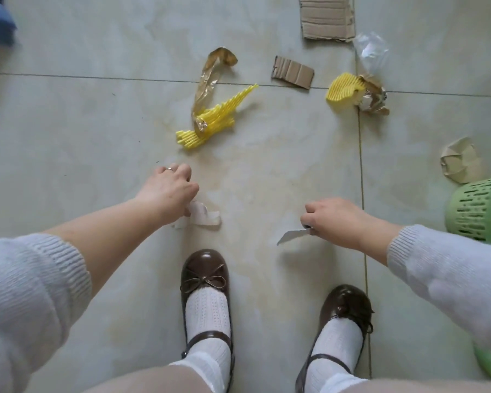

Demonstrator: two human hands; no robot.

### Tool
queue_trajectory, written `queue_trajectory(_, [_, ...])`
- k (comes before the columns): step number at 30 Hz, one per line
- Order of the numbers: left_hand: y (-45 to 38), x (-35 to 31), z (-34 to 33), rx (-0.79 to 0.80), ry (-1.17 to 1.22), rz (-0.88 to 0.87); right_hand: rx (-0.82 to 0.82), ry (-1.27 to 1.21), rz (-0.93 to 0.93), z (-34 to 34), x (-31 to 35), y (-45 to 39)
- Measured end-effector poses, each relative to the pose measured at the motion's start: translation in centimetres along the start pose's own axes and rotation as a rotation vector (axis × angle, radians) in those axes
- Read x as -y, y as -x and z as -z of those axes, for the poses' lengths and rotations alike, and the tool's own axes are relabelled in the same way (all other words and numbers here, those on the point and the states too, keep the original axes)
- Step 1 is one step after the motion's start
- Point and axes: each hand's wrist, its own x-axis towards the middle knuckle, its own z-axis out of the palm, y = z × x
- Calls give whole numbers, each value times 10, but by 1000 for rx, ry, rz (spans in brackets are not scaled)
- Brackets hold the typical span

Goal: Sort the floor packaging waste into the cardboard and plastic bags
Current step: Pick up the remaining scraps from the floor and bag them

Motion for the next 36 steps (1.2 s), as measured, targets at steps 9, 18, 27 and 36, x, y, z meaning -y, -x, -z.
queue_trajectory(9, [-11,25,45,26,391,98,-333,-151,-279,95,-55,51])
queue_trajectory(18, [-46,9,171,-235,573,95,-530,-345,-578,93,-100,56])
queue_trajectory(27, [-84,-4,228,-154,856,55,-522,-677,-701,103,-132,30])
queue_trajectory(36, [-163,-2,236,-169,636,-1,-671,-1040,-850,137,-204,-20])
